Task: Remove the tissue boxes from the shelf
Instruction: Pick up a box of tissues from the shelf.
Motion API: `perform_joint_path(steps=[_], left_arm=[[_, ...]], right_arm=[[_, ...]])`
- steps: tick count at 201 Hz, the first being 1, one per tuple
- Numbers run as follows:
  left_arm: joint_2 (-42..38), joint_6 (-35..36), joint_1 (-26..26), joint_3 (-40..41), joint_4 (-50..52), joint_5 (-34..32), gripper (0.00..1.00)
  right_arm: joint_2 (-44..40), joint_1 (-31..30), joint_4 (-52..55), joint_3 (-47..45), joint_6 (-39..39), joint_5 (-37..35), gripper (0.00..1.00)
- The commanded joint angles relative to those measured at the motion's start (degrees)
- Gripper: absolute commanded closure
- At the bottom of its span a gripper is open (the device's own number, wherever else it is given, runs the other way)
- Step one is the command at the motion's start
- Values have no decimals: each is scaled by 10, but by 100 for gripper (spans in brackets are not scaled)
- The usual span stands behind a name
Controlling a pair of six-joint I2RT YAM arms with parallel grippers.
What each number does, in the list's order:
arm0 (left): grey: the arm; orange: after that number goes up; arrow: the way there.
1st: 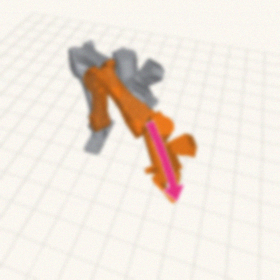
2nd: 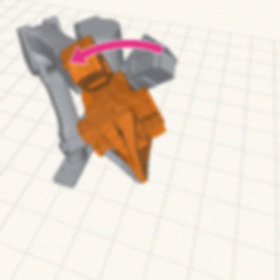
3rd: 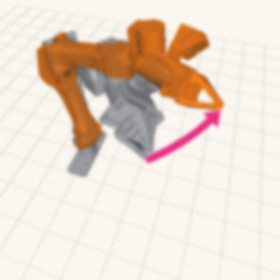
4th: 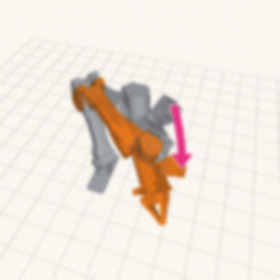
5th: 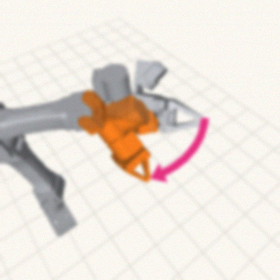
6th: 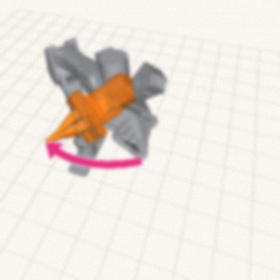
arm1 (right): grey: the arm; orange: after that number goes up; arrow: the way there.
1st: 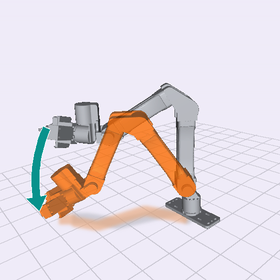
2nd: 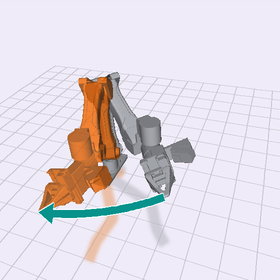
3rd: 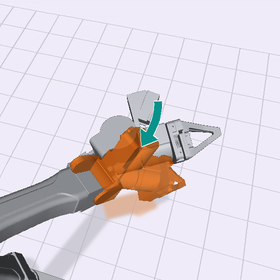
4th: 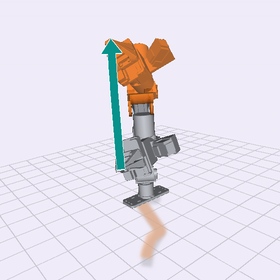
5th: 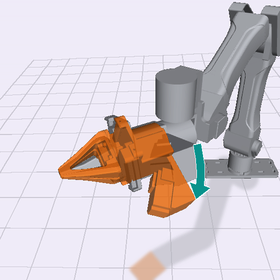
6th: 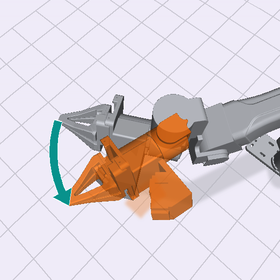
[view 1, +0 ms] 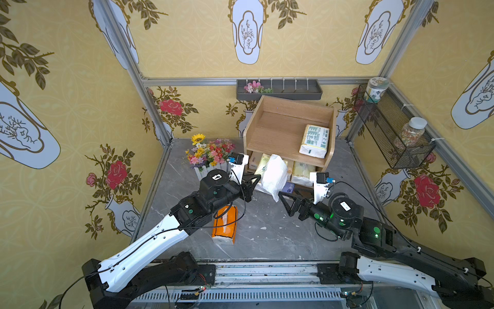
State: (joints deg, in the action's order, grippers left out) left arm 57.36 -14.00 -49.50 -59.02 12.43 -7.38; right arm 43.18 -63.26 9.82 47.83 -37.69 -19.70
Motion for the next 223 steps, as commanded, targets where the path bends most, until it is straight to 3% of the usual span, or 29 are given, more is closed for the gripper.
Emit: perform_joint_path(steps=[1, 59, 100, 223], left_arm=[[2, -7, -3, 3, -26, 0, 100], [-7, -7, -6, 23, -53, 19, 100], [-14, -4, -5, 29, -56, 20, 100], [-10, 7, -6, 39, -59, 25, 100]], right_arm=[[11, 1, -65, -3, -29, -3, 3], [65, 14, -89, 1, -129, -17, 3], [114, 128, -142, -2, -228, 152, 3], [172, 168, -247, -7, -261, 257, 1]])
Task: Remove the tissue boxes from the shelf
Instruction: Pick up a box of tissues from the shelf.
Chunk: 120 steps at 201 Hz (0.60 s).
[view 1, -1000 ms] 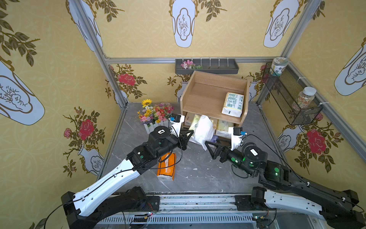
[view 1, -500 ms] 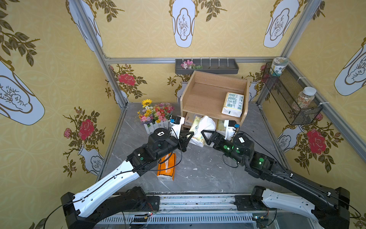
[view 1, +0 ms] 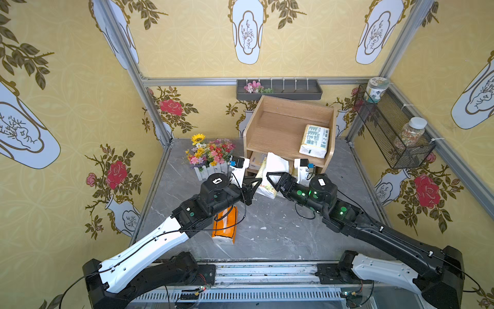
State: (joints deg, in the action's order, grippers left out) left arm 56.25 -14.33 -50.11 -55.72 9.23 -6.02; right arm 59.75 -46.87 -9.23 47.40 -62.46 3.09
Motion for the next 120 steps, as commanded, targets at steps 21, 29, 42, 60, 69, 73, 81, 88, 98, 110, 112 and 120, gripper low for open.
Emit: perform_joint_path(steps=[21, 29, 42, 60, 69, 73, 81, 88, 98, 110, 112, 120], left_arm=[[-1, 7, 0, 14, -28, 12, 100], [-1, 7, 0, 15, -29, 12, 100], [-1, 6, 1, 15, -26, 12, 100], [-6, 3, 0, 18, -24, 12, 100], [-10, 2, 0, 21, -23, 11, 100], [-12, 1, 0, 22, -23, 11, 100], [-15, 0, 0, 23, -21, 10, 100], [-17, 0, 0, 24, -20, 9, 100], [-19, -1, 0, 25, -17, 8, 100], [-21, -2, 0, 25, -14, 6, 100], [-21, -3, 0, 25, -14, 6, 100], [-21, -3, 0, 25, -14, 6, 100]], right_arm=[[16, 6, -62, 1, -18, 39, 4], [18, 6, -64, 0, -20, 40, 5], [18, 7, -73, -5, -25, 39, 7], [20, 8, -86, -10, -32, 40, 11], [21, 9, -89, -11, -34, 41, 13], [21, 9, -90, -10, -34, 41, 14], [21, 9, -91, -11, -35, 40, 16], [20, 10, -92, -14, -35, 39, 18], [17, 10, -94, -16, -37, 36, 21], [16, 11, -97, -19, -40, 35, 26], [15, 11, -97, -19, -40, 35, 27], [15, 11, -102, -21, -42, 35, 30]])
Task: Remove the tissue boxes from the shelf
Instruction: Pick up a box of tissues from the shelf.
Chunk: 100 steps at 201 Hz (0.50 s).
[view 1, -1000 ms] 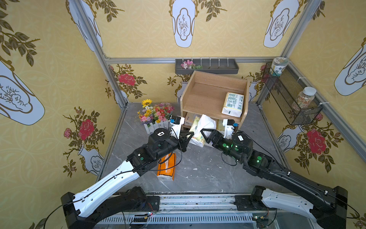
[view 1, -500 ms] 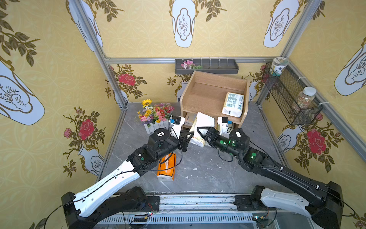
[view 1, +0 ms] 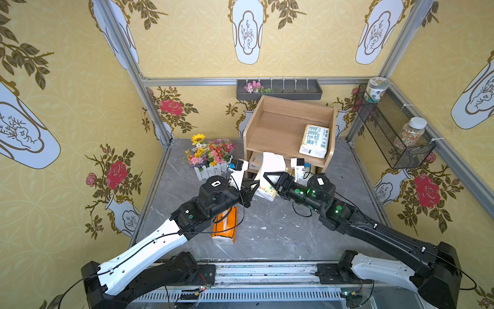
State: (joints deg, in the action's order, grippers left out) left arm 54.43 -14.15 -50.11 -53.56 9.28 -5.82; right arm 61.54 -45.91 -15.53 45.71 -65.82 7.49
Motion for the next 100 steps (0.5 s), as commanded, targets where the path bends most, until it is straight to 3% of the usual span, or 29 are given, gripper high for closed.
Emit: perform_joint_path(steps=[1, 18, 29, 58, 81, 100], left_arm=[[-3, -5, 0, 3, -14, 4, 100], [-3, -6, 0, 4, -14, 3, 97], [-4, -7, 0, 4, -14, 3, 90], [-8, -11, 0, 7, -17, -5, 53], [-25, -22, 0, 17, -22, -16, 20], [-50, -31, 0, 30, -33, -32, 2]], right_arm=[[-3, 1, -39, -4, -8, -8, 30], [-2, 1, -51, -8, -10, -4, 38], [-1, 2, -56, -8, -10, 1, 43], [-1, 1, -63, -13, -5, 7, 53], [4, 3, -52, -10, -2, 8, 55], [6, 3, -41, -5, 8, 9, 55]])
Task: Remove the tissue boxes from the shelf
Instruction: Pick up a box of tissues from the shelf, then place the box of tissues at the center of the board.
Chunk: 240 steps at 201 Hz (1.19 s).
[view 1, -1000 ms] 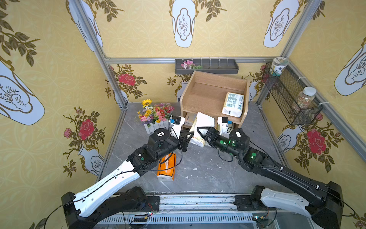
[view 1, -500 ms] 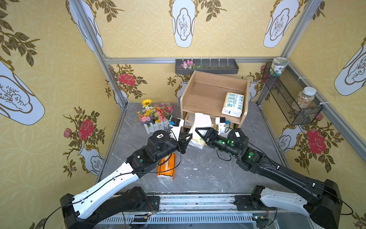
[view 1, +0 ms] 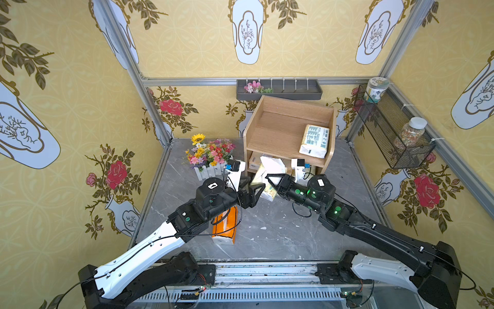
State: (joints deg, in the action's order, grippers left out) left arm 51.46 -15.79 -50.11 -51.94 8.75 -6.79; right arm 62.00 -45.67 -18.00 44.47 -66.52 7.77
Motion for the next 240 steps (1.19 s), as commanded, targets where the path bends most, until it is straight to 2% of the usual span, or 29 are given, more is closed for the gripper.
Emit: perform_joint_path(steps=[1, 26, 52, 63, 85, 115, 149, 177, 208, 240], left_arm=[[-21, -16, 0, 15, -28, -24, 2], [-47, -21, 0, 28, -32, -39, 0], [-49, -35, 7, 18, -6, -103, 0], [-48, -49, 25, 13, 4, -118, 0], [-53, -85, 82, 25, -1, -103, 0], [-71, -115, 124, 63, -35, -105, 0], [-79, -134, 146, 94, -59, -107, 0], [-70, -136, 164, 106, -70, -105, 0], [-57, -151, 200, 133, -100, -73, 0], [-64, -173, 203, 179, -138, -62, 0]], right_arm=[[1, 1, -15, 8, 15, 6, 55], [-7, 1, 37, 15, 41, -7, 56], [-25, 1, 134, 28, 85, -31, 57], [-31, -1, 169, 32, 103, -33, 56], [-38, -10, 222, 33, 130, -25, 56], [-39, -60, 273, 28, 146, -57, 56], [-14, -115, 273, 5, 131, -95, 55], [8, -117, 242, -22, 104, -89, 54], [38, -117, 242, -29, 97, -98, 54], [74, -115, 225, -31, 94, -98, 53]])
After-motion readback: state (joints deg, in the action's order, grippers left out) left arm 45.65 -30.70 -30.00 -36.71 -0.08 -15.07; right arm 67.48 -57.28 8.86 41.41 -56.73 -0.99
